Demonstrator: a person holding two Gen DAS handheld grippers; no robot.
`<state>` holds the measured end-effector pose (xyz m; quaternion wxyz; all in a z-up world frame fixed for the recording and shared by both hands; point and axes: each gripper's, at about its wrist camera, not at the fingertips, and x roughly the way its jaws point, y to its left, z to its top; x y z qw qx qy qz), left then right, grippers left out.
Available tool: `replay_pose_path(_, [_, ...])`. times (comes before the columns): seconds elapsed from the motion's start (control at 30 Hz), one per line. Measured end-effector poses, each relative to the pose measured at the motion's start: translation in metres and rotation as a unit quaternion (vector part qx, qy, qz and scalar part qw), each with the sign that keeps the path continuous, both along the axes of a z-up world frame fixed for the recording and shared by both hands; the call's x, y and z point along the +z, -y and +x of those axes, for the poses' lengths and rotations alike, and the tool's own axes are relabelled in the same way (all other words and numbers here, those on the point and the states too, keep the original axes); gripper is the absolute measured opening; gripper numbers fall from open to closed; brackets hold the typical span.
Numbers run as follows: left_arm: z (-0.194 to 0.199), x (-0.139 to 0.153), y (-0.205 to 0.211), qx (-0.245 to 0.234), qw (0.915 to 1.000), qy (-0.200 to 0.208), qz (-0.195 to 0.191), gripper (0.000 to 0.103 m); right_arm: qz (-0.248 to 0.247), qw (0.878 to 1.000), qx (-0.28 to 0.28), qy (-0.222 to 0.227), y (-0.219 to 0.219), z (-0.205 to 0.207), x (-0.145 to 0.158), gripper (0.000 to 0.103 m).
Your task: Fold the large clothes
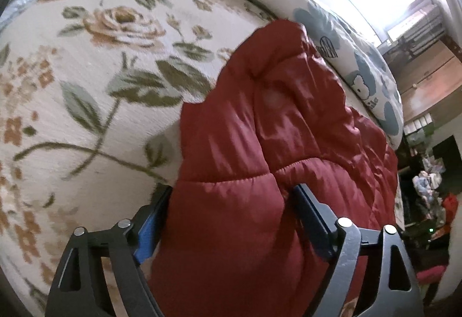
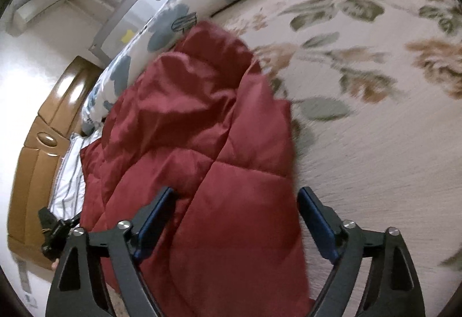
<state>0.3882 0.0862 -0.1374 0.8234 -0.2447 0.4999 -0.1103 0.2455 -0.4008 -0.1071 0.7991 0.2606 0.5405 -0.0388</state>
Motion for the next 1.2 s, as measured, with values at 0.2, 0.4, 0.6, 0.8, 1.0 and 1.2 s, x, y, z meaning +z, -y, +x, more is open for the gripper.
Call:
replay_pose_path(0.2, [0.016,-0.020,0.010,-0.013,0.9995,-0.016,-0.022,0.095,0.050,0.999,-0.002,-0.004,-0.001,0.003,-0.020,0.096])
replay_pose_path(0.4, [0.025,-0.024,0.016,-0.030,0.9990,-0.005,-0.035,0.069,0.058,0.998,0.007,-0.007,-0.006,0.003,-0.022,0.086])
replay_pose_path(0.6, [0.014,-0.007,0.021,-0.041,0.9988,0.021,-0.014,0.044,0.057,0.998,0.011,-0.001,-0.011,-0.004,-0.007,0.055])
replay_pose_path(0.8, [-0.021,0.019,0.012,-0.058,0.9974,0.040,-0.018,0.037,0.050,0.998,0.030,0.002,-0.023,-0.025,0.025,0.043])
replay_pose_path(1.0, [-0.083,0.041,-0.006,-0.078,0.9953,0.053,-0.022,0.035,0.057,0.997,0.047,-0.003,-0.032,-0.064,0.045,0.042])
replay_pose_path(1.2, [-0.153,0.053,-0.034,-0.085,0.9949,0.044,-0.033,0.035,0.073,0.996,0.054,-0.009,-0.040,-0.113,0.057,0.042])
